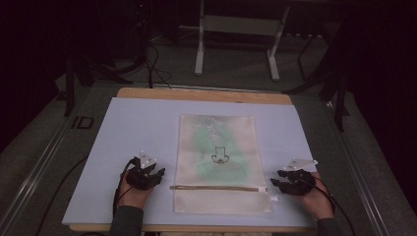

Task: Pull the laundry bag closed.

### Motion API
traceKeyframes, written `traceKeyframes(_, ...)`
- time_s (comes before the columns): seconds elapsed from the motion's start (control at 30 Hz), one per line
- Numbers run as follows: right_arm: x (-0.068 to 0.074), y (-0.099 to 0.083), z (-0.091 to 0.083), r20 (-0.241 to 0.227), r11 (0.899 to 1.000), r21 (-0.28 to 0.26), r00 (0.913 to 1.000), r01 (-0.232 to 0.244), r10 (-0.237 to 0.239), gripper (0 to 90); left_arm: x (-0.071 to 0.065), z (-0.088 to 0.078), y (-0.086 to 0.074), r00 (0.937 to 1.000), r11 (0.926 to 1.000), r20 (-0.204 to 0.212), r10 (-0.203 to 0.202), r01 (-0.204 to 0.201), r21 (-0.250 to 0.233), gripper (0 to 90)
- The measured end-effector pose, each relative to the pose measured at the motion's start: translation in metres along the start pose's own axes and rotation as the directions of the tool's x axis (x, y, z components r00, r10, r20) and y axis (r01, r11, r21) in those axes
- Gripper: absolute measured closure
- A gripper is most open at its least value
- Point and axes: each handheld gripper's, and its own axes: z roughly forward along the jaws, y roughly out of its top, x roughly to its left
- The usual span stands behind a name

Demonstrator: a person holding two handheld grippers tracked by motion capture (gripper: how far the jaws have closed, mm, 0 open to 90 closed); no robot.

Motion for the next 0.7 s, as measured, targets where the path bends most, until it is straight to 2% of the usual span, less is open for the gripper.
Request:
traceKeyframes(0.1, -0.0007, -0.0004, -0.0006, -0.003, 1.0, 0.002, 1.0, -0.004, 0.004, 54.2, 0.0004, -0.0001, 0.0, 1.0, 1.0, 0.007, -0.001, 0.001, 0.003, 58.4)
traceKeyframes(0.3, 0.0004, -0.0005, 0.0011, -0.006, 1.0, 0.019, 1.0, -0.002, 0.002, 52.8, 0.0, -0.0031, 0.0007, 0.9994, 0.9994, 0.025, 0.025, -0.025, -0.024, 60.7)
traceKeyframes(0.7, 0.0039, 0.0034, 0.0001, -0.018, 1.0, 0.025, 0.9997, 0.019, -0.018, 52.2, -0.0007, -0.0039, 0.0013, 0.9985, 0.9992, 0.043, 0.034, -0.033, -0.022, 61.9)
